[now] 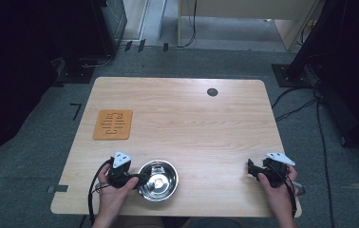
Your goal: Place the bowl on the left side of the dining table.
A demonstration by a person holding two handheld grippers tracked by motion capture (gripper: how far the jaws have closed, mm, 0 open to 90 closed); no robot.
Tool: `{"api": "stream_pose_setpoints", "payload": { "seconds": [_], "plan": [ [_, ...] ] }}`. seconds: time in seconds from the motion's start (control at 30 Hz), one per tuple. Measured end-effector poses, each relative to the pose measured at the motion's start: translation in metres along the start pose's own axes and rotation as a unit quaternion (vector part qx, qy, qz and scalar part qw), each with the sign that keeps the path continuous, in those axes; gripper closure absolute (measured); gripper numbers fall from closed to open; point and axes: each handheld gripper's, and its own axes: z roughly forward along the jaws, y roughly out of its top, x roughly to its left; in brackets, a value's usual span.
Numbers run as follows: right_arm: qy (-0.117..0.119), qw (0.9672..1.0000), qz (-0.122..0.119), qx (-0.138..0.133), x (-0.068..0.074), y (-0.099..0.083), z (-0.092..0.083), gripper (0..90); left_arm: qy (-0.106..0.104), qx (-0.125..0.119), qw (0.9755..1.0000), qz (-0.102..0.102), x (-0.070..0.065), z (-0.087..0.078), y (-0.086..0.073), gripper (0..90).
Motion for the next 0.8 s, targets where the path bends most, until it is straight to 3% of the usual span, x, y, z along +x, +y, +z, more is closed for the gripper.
{"api": "stream_pose_setpoints", "payload": {
  "seconds": [0.23, 0.43, 0.5, 0.67, 0.8],
  "plan": [
    [0.0, 1.0, 0.0, 0.0, 0.0, 0.0, 0.0, 15.9, -0.015, 0.047, 0.9987, 0.012, -0.003, 0.009, -0.003, 10.1],
    [0.0, 1.0, 0.0, 0.0, 0.0, 0.0, 0.0, 15.9, -0.014, 0.072, 0.9973, 0.006, -0.004, 0.014, -0.004, 18.9],
    [0.0, 1.0, 0.0, 0.0, 0.0, 0.0, 0.0, 15.9, -0.014, 0.069, 0.9975, 0.006, -0.005, 0.013, -0.003, 25.2],
    [0.0, 1.0, -0.001, 0.0, 0.0, 0.0, 0.0, 15.9, -0.039, 0.064, 0.9971, 0.007, -0.005, 0.01, -0.003, 47.9],
    [0.0, 1.0, 0.0, 0.0, 0.0, 0.0, 0.0, 15.9, -0.052, 0.063, 0.9967, 0.004, -0.004, 0.01, -0.004, 61.0]
  ]
}}
